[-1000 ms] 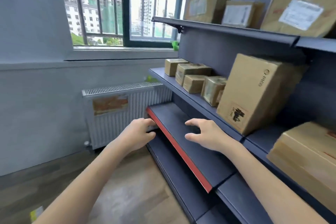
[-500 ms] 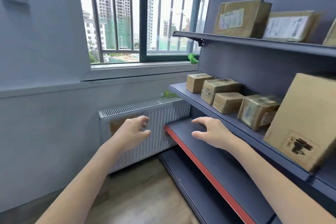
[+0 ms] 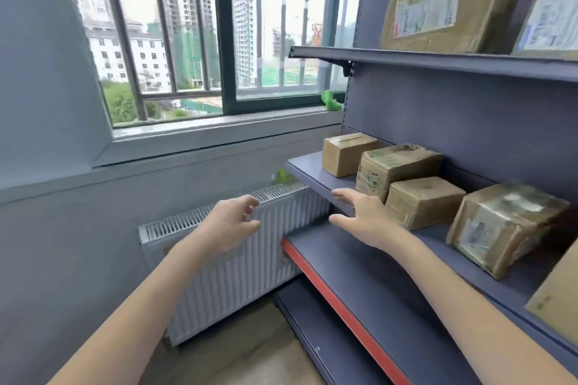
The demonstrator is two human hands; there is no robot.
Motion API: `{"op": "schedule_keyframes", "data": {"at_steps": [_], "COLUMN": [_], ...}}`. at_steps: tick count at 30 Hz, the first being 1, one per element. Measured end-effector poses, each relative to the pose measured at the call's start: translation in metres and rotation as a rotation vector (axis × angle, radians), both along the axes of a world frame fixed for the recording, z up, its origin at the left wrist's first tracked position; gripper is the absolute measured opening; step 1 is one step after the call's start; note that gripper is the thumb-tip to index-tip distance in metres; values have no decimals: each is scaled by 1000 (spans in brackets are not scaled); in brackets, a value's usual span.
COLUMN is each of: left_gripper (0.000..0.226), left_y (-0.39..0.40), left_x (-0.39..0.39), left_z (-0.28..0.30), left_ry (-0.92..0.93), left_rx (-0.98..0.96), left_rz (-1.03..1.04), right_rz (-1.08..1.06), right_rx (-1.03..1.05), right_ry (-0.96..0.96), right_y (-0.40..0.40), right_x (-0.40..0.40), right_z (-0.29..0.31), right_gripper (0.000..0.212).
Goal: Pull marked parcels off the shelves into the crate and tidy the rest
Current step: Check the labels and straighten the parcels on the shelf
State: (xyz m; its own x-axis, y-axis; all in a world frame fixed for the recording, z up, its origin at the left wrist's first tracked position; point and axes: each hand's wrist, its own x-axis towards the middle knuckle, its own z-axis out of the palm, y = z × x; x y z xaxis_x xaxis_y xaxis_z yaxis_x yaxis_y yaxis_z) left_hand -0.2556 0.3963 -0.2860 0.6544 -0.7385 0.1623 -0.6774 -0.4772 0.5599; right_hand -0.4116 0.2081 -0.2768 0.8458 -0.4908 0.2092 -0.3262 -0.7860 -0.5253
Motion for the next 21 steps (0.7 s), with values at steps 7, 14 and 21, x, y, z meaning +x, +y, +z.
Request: {"op": "schedule_keyframes", "data": {"at_steps": [7, 14, 21], "left_gripper": [41, 34, 32], "left_y": [-116, -171, -217], "left_x": [81, 154, 235], "left_z": [15, -2, -5], "left_ry": [-31, 25, 75], "left_rx": [-20, -61, -47], "left_rz": [-95, -145, -309], "right_rz": [-110, -154, -326], "right_rx": [10, 72, 97], "right_ry": [13, 112, 111], "right_y": [-103, -146, -163], "right_x": [74, 141, 206], "right_z": [20, -7, -5], "right_gripper": [51, 51, 51]}}
